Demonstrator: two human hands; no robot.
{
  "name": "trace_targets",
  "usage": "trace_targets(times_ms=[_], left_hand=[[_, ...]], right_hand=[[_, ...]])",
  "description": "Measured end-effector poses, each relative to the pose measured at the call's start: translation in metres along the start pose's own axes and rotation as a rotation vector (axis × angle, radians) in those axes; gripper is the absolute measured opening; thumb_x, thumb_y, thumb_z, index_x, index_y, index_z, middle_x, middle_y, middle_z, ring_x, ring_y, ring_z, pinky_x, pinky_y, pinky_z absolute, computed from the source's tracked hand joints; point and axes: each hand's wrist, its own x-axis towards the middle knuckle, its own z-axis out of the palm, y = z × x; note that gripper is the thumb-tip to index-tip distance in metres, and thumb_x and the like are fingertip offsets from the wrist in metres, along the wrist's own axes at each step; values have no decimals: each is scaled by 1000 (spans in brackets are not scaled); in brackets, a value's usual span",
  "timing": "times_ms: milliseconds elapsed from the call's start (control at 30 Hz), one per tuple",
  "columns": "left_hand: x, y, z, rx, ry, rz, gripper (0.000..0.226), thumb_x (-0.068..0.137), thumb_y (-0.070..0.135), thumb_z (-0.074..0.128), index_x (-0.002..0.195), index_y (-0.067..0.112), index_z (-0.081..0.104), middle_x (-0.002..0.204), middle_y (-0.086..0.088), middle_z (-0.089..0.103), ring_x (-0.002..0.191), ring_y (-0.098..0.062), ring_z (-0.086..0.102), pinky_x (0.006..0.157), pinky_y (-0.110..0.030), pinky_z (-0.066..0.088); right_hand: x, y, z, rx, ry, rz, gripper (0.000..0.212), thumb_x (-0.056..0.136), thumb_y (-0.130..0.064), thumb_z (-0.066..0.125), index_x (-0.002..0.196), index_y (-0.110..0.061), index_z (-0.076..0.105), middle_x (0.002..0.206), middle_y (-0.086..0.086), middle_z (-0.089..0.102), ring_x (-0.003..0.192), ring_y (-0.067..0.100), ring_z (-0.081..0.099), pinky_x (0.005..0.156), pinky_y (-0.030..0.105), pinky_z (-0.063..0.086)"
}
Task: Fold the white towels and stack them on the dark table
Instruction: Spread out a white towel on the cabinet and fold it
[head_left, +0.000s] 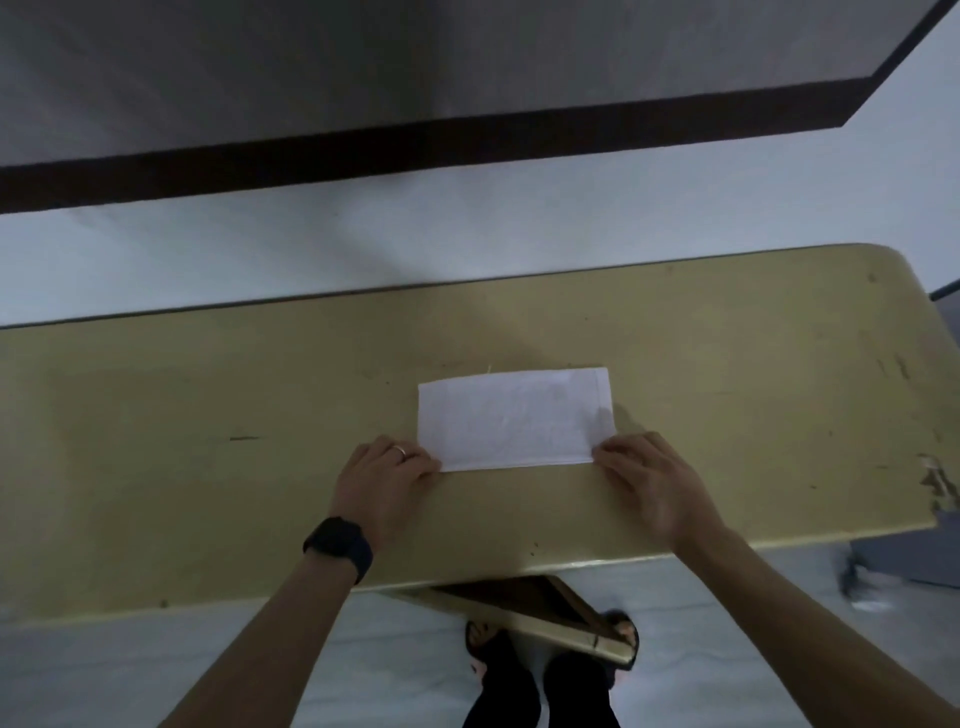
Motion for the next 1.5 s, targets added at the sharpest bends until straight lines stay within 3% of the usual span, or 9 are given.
trace_targets(times_ms=[300, 433, 633, 767, 933, 1033, 1167, 1300, 1500], left_hand=[[38, 50, -26, -181, 68, -196, 51, 92, 48, 41, 133, 22, 55, 138, -5, 55, 126, -28, 50, 103, -43, 41], [73, 74, 0, -179, -48, -249, 65, 97, 51, 16, 155, 23, 18, 163, -3, 15, 150, -24, 11, 121, -47, 10], [68, 58, 30, -118, -140, -263, 66, 98, 60, 11, 152, 36, -19, 160, 9, -25, 147, -16, -23, 118, -49, -14], [66, 58, 18, -191, -130, -322, 62, 99, 59, 18, 154, 37, 0, 164, 5, -10, 150, -23, -13, 119, -49, -13], [47, 38, -3, -25, -55, -323, 41, 96, 42, 34, 135, 35, 47, 137, -2, 53, 125, -27, 46, 105, -42, 29], [29, 33, -11, -90, -105, -345, 36, 95, 36, 43, 130, 38, 51, 118, 0, 57, 109, -23, 52, 92, -37, 37], [3, 54, -17, -353, -262, -334, 36, 96, 40, 43, 132, 42, 47, 96, 7, 58, 100, -18, 55, 90, -35, 45], [-21, 70, -14, -228, -260, -204, 40, 95, 46, 44, 134, 37, 47, 119, 2, 58, 109, -21, 54, 91, -36, 47], [-33, 59, 17, 31, 152, 288, 30, 89, 43, 49, 99, 21, 68, 113, -2, 67, 98, -22, 60, 89, -34, 40]], right_hand=[[43, -45, -2, -59, 164, 244, 39, 96, -37, 46, 120, -13, 66, 121, 9, 65, 108, 31, 59, 80, 41, 49], [84, -60, 29, -29, -53, 421, 62, 102, -45, 20, 156, -14, 22, 164, 3, 18, 152, 20, 12, 119, 49, 18], [78, -51, 49, -102, -150, 395, 68, 103, -53, 13, 158, -17, -6, 166, -3, -10, 151, 12, -13, 121, 55, -1], [72, -57, 38, -112, -63, 382, 55, 103, -44, 32, 149, -15, 28, 163, 12, 18, 150, 27, 15, 119, 52, 12], [63, -71, 20, -275, -6, 409, 32, 96, -40, 36, 107, -19, 59, 99, 1, 60, 87, 24, 51, 80, 41, 35], [93, -65, 17, -238, -96, 435, 42, 98, -45, 33, 126, -23, 55, 128, -1, 59, 118, 23, 51, 101, 50, 29], [119, -59, 16, -146, -262, 320, 61, 102, -51, 21, 156, -23, 19, 165, -3, 11, 152, 20, 0, 118, 57, 1], [75, -75, 5, -33, -61, 49, 51, 98, -47, 44, 140, -18, 53, 150, 6, 46, 144, 26, 34, 113, 47, 30], [-20, -68, 8, 59, -93, -182, 44, 87, -47, 65, 119, -17, 69, 128, 2, 64, 126, 22, 55, 100, 42, 44]])
